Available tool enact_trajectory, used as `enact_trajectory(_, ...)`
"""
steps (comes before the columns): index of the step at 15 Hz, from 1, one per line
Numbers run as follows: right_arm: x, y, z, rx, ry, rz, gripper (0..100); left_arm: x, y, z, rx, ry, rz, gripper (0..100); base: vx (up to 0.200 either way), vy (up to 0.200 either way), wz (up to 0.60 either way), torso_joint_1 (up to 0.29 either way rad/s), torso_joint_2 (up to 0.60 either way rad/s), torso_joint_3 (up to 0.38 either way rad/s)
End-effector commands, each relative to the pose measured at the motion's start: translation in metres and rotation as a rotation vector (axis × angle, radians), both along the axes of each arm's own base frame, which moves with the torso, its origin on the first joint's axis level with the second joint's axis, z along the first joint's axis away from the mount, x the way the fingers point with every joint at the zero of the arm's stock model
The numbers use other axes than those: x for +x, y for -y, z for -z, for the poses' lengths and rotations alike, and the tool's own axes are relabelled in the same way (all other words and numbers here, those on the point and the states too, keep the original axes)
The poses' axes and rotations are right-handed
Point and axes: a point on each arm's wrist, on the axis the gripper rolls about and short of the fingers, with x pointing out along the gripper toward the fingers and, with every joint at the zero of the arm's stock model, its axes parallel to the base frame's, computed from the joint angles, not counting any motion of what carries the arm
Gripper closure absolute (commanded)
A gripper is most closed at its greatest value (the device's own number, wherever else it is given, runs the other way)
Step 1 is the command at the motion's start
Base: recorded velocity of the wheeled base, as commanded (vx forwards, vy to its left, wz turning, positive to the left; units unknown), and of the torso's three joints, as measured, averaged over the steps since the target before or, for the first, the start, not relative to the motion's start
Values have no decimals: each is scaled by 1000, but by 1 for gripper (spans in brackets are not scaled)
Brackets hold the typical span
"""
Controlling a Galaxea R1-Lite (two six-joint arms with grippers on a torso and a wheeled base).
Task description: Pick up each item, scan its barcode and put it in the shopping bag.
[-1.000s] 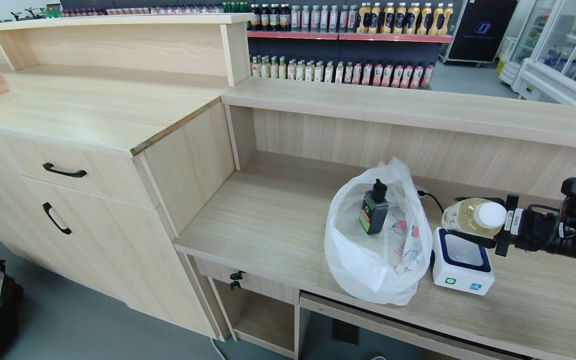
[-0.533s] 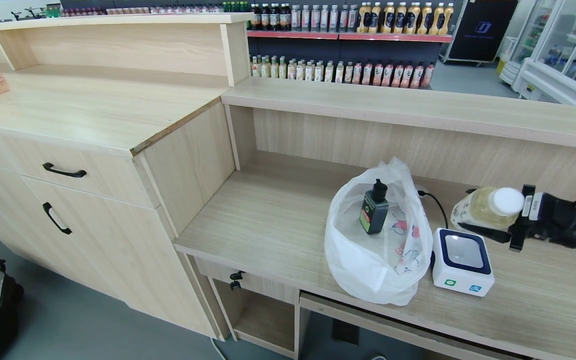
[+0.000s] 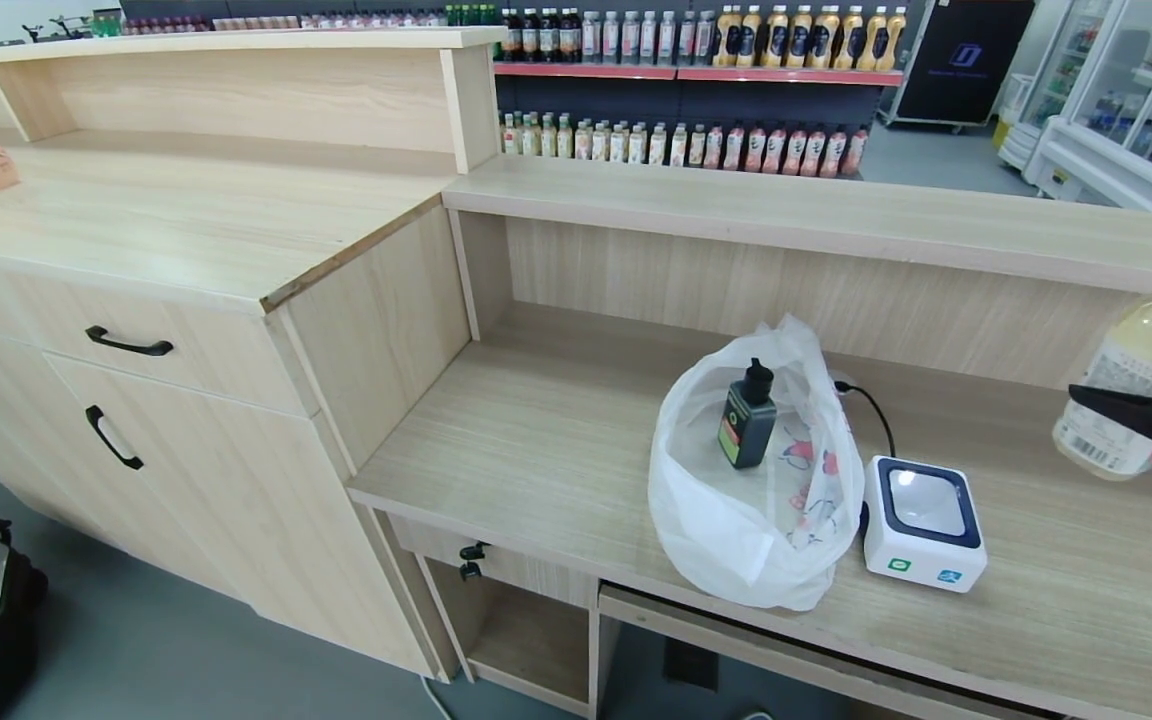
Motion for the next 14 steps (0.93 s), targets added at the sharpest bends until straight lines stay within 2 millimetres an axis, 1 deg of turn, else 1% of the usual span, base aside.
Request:
enact_trajectory(1, -18, -4, -5, -31, 22, 105, 100, 0, 0, 0, 0, 0, -1, 100, 0, 0, 0, 0, 0, 0)
enact_trajectory(3, -21, -6, -5, -40, 27, 132, 100, 0, 0, 0, 0, 0, -1, 100, 0, 0, 0, 0, 0, 0)
enact_trajectory(6, -21, -11, -4, -62, 88, 108, 100, 0, 0, 0, 1, 0, -1, 100, 0, 0, 0, 0, 0, 0)
enact_trajectory(8, -22, -20, -4, -79, 180, 60, 100, 0, 0, 0, 0, 0, -1, 100, 0, 0, 600, 2, 2, 2)
enact_trajectory(9, -22, -24, -6, -57, 201, 47, 100, 0, 0, 0, 0, 0, -1, 100, 0, 0, 600, 7, 2, 12)
enact_trajectory(10, -19, -33, -8, -26, 207, 16, 100, 0, 0, 0, 0, 0, -1, 100, 0, 0, 600, 7, -7, -2)
enact_trajectory(12, -12, -46, -14, 2, 217, 10, 100, 0, 0, 0, 0, 0, -1, 100, 0, 0, 600, 0, 7, 5)
enact_trajectory(14, -8, -61, -18, 101, 205, -79, 100, 0, 0, 0, 0, 0, -1, 100, 0, 0, 600, 2, -5, 2)
